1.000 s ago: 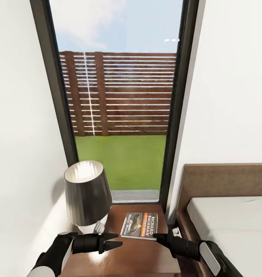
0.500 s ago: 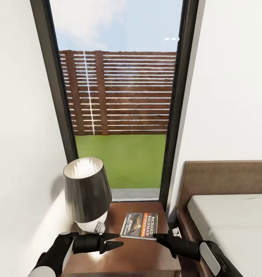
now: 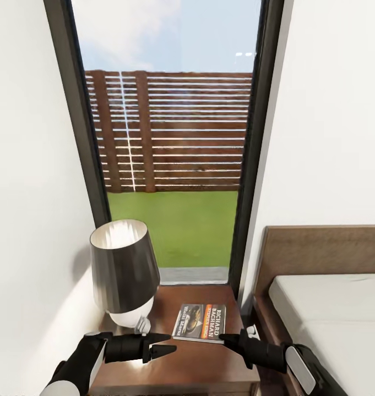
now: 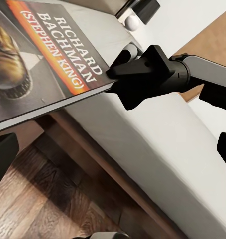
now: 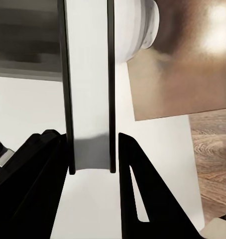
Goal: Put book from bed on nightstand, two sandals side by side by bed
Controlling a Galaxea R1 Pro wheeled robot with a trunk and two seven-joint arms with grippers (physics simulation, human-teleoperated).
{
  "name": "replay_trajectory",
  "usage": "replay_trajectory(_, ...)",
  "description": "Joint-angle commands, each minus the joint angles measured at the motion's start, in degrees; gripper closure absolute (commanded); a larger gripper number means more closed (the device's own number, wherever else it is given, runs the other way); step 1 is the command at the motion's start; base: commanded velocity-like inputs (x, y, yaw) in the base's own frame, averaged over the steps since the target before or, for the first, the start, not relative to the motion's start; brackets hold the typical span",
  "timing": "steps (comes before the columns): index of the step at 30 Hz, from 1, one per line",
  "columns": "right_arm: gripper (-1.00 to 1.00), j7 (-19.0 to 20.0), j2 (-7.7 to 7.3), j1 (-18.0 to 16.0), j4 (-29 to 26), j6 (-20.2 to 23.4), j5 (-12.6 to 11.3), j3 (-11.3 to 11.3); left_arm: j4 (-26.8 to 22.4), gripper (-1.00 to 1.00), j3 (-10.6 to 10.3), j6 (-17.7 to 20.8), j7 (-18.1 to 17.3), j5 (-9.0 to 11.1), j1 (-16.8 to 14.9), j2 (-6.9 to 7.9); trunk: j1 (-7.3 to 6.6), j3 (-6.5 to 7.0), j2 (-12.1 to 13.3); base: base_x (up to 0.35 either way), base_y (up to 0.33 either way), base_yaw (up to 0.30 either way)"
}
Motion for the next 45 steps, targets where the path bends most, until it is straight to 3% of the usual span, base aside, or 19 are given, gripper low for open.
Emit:
replay_trajectory(1,1.0,0.25,0.01,-0.04,0.0,0.28,0.08,-0.15,-0.08,-1.0,0.46,0.6,-0.41,-0.6,-0.05,-0.1,0.22,-0.25,-0.45,0.0,0.0,0.0)
replay_trajectory(9,1.0,0.41,0.01,-0.04,-0.08,-0.15,-0.08,-0.15,-0.09,-1.0,0.46,0.6,-0.41,-0.6,-0.05,-0.1,1.98,-1.68,-3.66,0.0,0.0,0.0)
replay_trajectory(16,1.0,0.5,0.01,-0.04,-0.09,-3.65,-0.1,-0.15,-0.09,-1.0,0.46,0.6,-0.41,-0.6,-0.05,-0.1,3.52,-2.94,-6.46,0.0,0.0,0.0)
replay_trajectory(38,1.0,0.32,0.01,-0.04,-0.09,-3.78,0.06,0.1,-0.07,-1.0,0.46,0.6,-0.41,-0.6,-0.05,-0.1,8.35,-6.89,-15.29,0.0,0.0,0.0)
replay_trajectory(45,1.0,0.34,0.01,-0.04,-0.09,-3.77,0.08,0.12,-0.06,-1.0,0.46,0.59,-0.41,-0.59,-0.05,-0.1,8.35,-6.89,-15.29,0.0,0.0,0.0)
